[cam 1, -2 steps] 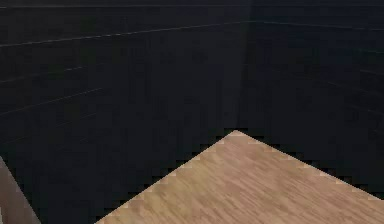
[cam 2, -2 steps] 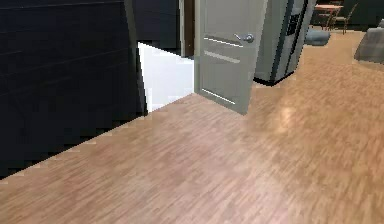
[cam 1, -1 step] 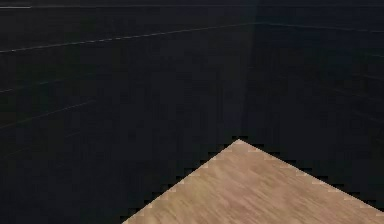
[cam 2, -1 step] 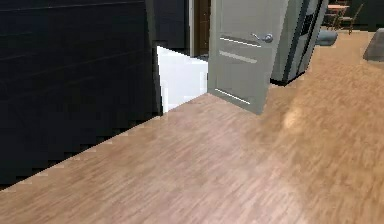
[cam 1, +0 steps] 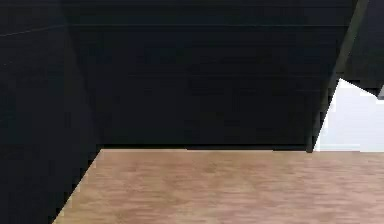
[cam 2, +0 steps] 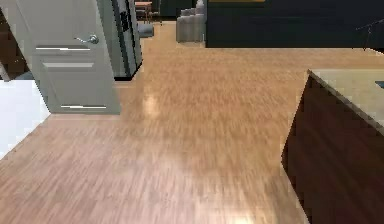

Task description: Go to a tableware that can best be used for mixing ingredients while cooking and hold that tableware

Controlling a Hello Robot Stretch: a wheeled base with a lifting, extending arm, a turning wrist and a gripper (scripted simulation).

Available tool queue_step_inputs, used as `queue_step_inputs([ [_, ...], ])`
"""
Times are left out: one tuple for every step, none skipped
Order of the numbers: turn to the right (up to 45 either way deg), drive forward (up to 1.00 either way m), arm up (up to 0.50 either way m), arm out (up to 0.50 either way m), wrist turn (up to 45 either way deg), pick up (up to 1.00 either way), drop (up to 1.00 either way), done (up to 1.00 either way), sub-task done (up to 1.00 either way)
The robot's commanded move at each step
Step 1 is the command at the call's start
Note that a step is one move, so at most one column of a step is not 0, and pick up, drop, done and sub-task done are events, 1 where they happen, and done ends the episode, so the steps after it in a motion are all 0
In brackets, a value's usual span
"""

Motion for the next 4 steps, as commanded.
queue_step_inputs([
  [45.0,0.0,0.0,0.0,0.0,0.0,0.0,0.0,0.0],
  [45.0,0.0,0.0,0.0,0.0,0.0,0.0,0.0,0.0],
  [33.0,0.0,0.0,0.0,0.0,0.0,0.0,0.0,0.0],
  [-6.0,0.0,0.0,0.0,0.0,0.0,0.0,0.0,0.0],
])
